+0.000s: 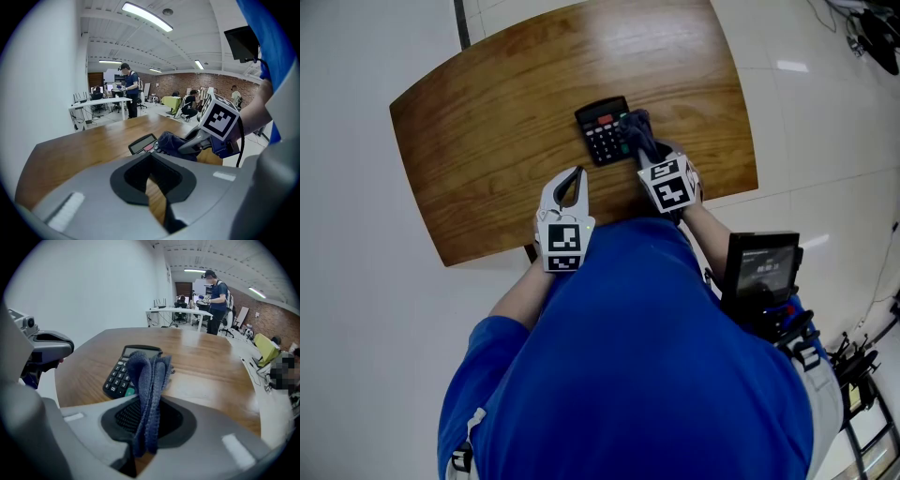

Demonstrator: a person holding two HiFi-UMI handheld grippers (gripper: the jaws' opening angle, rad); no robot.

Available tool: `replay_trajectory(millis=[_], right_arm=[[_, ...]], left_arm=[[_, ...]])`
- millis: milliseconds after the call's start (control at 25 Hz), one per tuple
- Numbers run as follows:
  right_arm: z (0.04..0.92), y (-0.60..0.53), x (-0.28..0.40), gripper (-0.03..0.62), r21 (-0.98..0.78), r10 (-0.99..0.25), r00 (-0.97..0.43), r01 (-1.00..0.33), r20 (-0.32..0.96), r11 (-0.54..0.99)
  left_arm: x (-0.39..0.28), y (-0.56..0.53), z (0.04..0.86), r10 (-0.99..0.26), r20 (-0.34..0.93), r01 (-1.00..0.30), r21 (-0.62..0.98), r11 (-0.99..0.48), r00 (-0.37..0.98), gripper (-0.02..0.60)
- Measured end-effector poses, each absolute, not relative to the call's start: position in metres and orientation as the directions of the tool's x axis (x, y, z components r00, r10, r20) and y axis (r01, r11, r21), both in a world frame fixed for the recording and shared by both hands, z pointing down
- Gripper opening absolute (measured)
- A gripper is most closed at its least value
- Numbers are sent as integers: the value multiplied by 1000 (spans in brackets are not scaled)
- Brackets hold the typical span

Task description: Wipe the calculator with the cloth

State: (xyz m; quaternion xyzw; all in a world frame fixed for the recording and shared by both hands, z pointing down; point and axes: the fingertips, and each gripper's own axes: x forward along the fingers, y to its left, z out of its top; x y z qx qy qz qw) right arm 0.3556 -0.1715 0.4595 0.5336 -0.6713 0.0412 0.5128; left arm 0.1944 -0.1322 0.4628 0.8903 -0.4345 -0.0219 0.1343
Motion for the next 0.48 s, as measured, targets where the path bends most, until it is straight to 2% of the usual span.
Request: replay_trajectory(millis=[480], right_arm=[[445,-168,327,72,444,-716,17,-795,698,414]], left_arm=[[195,-143,467,-746,107,-740,279,-612,657,6]])
